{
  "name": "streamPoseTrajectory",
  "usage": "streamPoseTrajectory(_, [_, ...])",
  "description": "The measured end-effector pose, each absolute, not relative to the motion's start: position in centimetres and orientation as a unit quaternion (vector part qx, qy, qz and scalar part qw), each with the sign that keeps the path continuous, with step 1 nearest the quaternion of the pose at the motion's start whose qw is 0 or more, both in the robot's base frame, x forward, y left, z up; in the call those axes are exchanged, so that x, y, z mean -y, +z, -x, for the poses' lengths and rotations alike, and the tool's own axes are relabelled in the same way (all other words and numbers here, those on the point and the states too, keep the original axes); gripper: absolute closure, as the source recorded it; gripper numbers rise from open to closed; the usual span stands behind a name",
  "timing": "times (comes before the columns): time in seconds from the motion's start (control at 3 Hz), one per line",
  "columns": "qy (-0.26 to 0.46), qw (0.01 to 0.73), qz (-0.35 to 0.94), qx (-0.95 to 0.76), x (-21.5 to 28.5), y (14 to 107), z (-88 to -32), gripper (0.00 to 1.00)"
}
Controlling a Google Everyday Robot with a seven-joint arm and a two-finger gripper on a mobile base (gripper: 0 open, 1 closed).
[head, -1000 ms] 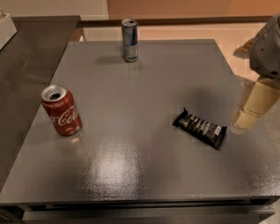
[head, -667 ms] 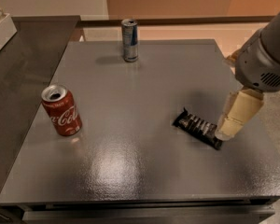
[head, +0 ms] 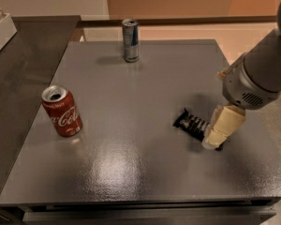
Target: Pick rxbar chocolate
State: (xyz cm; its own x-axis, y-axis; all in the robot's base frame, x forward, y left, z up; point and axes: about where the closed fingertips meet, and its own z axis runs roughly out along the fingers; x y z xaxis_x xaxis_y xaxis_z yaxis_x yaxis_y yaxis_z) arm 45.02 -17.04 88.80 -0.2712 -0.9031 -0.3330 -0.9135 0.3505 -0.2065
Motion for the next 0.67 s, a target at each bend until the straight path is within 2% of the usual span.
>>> streamPoseTrajectory(0.67, [0.028, 0.187, 0.558, -0.808, 16.4, 84.9, -45.1, 0.00])
